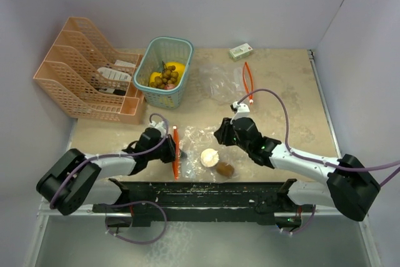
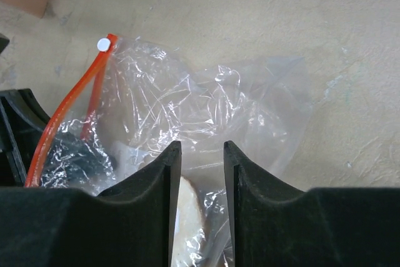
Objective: Open the zip-top bag and remove the fake food
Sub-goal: Pick up the fake vegetable from the zipper food storage bag.
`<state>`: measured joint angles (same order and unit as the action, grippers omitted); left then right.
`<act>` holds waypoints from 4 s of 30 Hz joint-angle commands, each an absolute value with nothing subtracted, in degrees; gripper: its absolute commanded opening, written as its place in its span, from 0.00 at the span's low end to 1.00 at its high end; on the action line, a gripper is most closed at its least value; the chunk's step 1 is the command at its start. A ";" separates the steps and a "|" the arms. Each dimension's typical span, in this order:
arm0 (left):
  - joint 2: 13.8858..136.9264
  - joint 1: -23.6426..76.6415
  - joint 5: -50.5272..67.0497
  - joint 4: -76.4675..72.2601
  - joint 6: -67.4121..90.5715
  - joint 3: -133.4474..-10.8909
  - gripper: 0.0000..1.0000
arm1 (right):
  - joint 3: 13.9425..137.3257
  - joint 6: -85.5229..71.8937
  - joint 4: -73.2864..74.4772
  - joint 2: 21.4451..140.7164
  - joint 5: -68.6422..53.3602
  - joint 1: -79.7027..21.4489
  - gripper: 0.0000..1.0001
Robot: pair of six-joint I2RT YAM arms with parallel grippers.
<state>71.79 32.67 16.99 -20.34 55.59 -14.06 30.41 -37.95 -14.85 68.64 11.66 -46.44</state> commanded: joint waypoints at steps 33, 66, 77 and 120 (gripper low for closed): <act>90.12 49.56 10.07 -37.63 61.49 -23.40 0.31 | 24.32 -44.81 -1.63 51.43 12.22 -45.70 0.31; 87.95 53.35 7.27 -34.41 63.03 -25.59 0.34 | 6.49 -66.04 -26.71 63.67 -0.58 -45.48 0.00; 83.10 54.92 8.33 -33.31 63.48 -21.22 0.53 | 9.36 -63.59 -30.71 72.12 -0.18 -45.28 0.00; 48.74 38.29 -8.65 33.49 41.50 -48.71 0.07 | 11.21 -53.75 -23.10 67.22 -3.54 -33.04 0.00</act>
<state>47.44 39.35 4.10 20.49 48.45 -39.70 12.10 -55.00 -22.59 66.76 -2.85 -33.30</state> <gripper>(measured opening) 0.075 0.004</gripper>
